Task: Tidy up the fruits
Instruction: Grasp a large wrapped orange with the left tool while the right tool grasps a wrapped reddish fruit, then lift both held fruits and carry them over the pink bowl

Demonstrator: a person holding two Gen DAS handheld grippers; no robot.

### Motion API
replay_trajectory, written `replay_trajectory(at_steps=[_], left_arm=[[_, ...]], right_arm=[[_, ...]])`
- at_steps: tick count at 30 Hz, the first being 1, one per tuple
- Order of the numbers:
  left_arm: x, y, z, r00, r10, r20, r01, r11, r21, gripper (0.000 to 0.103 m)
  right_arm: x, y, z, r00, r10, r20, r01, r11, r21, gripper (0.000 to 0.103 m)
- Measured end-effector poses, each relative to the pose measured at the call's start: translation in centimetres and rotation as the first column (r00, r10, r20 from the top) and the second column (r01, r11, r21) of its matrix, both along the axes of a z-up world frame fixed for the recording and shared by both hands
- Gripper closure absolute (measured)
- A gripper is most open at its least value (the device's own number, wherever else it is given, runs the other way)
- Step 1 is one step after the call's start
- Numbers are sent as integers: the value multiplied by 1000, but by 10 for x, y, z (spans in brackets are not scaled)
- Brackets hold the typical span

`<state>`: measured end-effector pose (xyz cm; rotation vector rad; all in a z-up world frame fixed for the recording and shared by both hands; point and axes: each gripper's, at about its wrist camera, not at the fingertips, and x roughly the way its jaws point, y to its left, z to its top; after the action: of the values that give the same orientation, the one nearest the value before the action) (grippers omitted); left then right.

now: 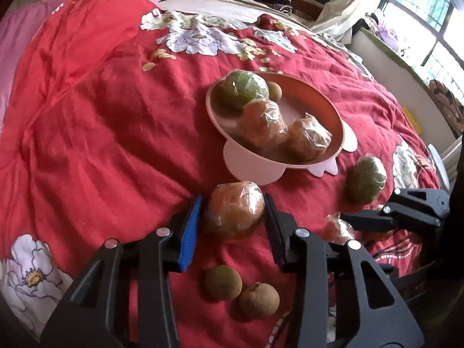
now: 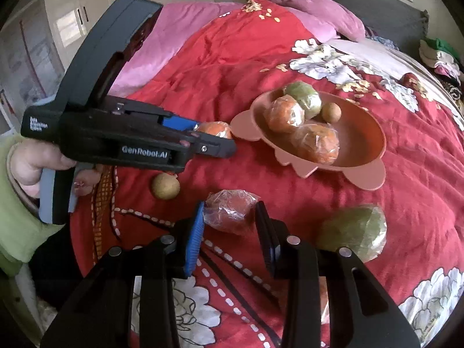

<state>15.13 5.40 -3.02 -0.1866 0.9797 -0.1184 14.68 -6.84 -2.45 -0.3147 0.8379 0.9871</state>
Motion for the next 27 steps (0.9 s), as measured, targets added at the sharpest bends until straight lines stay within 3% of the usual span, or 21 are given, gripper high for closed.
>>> replay_trajectory(at_steps=[10, 27], left_arm=[[-17, 4, 19, 999, 0, 43, 3, 998, -59, 71], [-15, -12, 47, 995, -26, 97, 31, 998, -48, 71]], right_arm=[[2, -6, 10, 1000, -5, 1, 5, 999, 38, 69], [14, -34, 34, 998, -68, 8, 67, 990, 122, 69]])
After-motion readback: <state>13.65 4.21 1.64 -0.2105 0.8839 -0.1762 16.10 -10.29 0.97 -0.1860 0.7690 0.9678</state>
